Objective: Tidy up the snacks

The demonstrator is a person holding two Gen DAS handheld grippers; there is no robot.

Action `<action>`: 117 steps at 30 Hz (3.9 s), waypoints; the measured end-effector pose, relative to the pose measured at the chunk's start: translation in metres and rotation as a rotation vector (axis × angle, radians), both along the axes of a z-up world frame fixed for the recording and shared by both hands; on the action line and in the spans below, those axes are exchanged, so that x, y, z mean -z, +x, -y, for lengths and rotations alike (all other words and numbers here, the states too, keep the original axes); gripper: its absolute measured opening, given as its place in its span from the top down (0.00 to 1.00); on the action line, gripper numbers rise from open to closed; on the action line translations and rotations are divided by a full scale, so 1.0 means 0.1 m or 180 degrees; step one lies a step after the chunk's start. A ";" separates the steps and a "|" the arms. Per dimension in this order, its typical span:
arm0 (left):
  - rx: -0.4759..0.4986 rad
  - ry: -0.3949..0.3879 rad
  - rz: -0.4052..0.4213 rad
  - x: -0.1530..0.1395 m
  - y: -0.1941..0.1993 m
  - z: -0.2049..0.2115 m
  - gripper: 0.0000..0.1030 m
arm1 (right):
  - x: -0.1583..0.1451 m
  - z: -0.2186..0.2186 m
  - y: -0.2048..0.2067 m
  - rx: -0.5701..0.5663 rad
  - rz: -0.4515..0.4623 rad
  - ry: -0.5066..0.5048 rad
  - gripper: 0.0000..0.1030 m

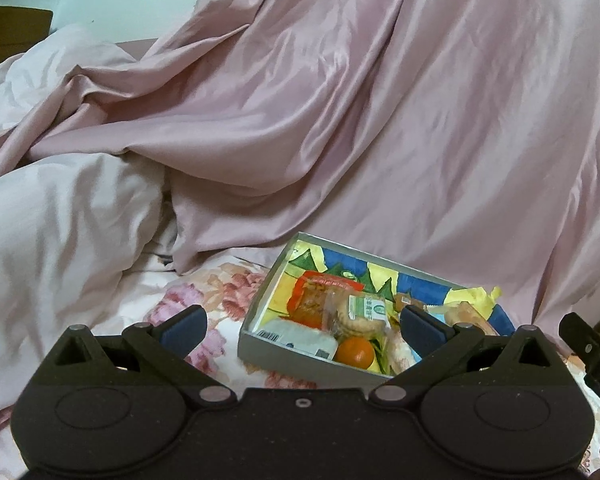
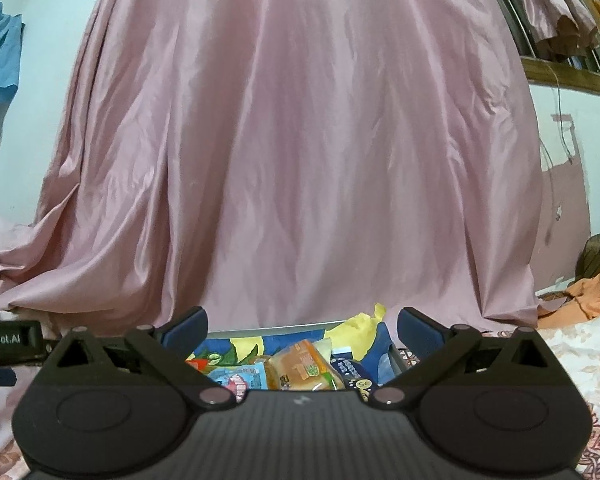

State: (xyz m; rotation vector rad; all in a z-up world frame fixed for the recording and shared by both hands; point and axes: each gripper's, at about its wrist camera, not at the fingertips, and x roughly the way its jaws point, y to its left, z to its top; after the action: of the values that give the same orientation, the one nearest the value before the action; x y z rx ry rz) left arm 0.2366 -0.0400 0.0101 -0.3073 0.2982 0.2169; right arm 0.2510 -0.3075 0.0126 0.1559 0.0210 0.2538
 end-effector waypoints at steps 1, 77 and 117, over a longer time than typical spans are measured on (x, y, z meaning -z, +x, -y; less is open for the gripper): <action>-0.0002 -0.0005 -0.0003 0.00 -0.03 -0.01 0.01 | 0.00 0.00 -0.02 0.0002 -0.0002 -0.0008 0.00; 0.0335 0.0638 0.0210 0.57 -1.65 -0.23 0.01 | 0.40 -0.33 -1.70 0.0071 0.0021 -0.0827 0.00; 0.0506 0.0614 0.0181 0.82 -1.79 -0.26 0.01 | 0.65 -0.53 -1.95 0.0189 -0.0291 -0.0908 0.00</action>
State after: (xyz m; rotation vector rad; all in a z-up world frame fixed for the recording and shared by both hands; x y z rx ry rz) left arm 0.0575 -0.0138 -0.0720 -0.0979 0.2419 0.0790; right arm 0.0559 -0.2546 -0.0519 -0.1156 0.1424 0.1818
